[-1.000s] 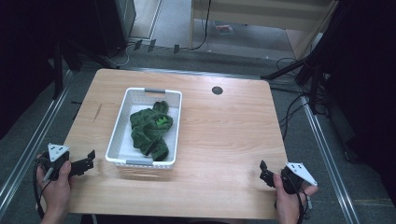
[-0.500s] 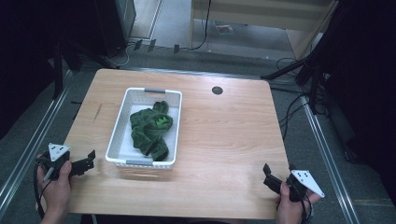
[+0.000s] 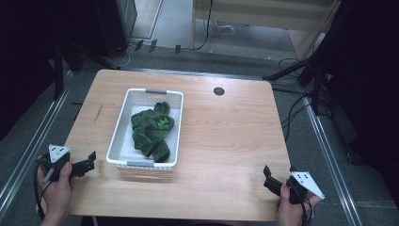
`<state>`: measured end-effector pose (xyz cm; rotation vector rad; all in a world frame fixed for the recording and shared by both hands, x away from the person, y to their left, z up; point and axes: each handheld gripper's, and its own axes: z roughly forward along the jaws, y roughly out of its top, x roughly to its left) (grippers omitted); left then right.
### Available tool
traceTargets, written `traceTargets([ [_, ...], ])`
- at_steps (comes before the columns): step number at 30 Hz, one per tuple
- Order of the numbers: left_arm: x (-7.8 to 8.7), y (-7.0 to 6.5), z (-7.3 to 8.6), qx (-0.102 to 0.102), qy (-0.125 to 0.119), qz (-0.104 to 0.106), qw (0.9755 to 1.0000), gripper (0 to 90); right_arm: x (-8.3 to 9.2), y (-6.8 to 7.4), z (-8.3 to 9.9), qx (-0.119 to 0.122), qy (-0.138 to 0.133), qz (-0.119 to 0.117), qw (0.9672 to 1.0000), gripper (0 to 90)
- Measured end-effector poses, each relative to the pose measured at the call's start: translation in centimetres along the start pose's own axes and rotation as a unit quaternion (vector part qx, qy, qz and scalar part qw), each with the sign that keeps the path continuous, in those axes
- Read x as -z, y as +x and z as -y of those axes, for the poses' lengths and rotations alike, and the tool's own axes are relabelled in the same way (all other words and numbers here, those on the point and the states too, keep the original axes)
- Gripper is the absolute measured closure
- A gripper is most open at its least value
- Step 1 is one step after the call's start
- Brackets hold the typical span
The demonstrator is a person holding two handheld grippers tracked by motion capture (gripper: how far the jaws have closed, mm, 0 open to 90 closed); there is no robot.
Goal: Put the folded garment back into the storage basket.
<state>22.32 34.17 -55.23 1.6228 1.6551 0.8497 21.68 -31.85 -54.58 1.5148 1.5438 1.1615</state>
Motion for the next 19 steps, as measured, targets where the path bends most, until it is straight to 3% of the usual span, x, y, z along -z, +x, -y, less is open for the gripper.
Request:
traceTargets([
  [5,0.00,0.00,0.00,-0.001,0.000,-0.001,1.0000,0.5,-0.12,0.20,-0.02,0.009,0.005,0.003,0.9999,0.7],
  [19,0.06,-0.02,0.02,0.001,-0.004,0.002,1.0000,0.5,-0.24,0.07,-0.07,0.002,0.008,0.004,1.0000,0.7],
])
